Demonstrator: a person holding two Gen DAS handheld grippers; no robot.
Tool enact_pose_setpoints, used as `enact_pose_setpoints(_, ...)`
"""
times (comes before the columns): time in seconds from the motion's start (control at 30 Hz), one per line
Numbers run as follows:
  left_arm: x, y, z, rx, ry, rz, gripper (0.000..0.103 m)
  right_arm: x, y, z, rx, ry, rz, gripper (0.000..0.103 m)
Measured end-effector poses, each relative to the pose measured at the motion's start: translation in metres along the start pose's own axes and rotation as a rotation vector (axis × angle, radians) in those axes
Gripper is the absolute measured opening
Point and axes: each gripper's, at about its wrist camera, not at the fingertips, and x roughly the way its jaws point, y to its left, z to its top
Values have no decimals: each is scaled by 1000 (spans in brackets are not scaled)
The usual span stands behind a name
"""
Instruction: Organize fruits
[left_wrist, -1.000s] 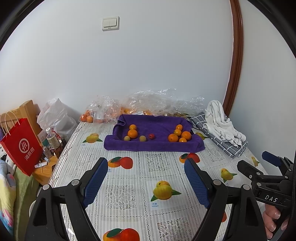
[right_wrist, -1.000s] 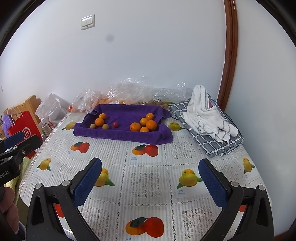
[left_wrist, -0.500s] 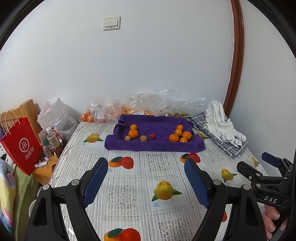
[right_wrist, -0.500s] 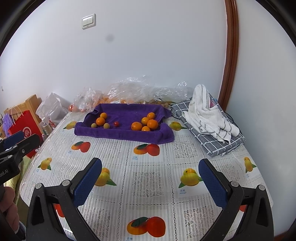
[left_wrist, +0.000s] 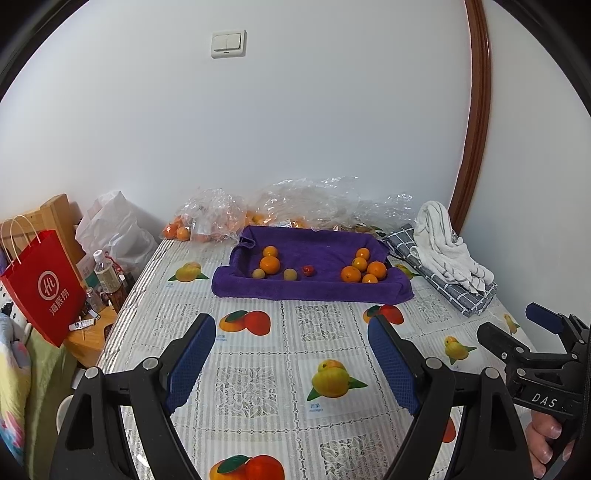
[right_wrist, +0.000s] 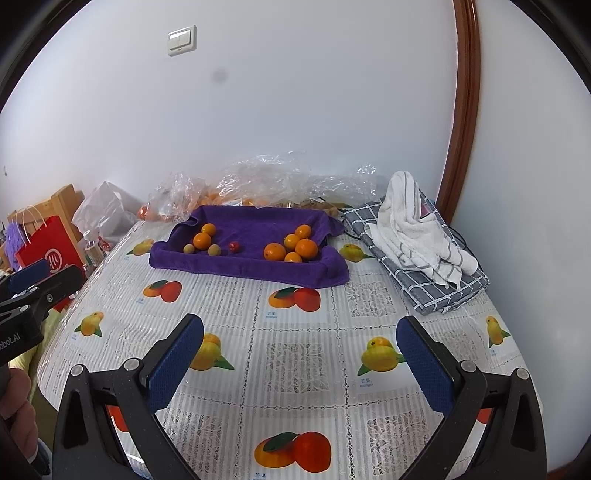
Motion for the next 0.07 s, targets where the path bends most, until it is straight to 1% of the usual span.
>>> enact_pose_setpoints(0.07, 1, 2, -1, 0, -2, -1, 84, 0, 0, 0, -2, -1, -3, 103)
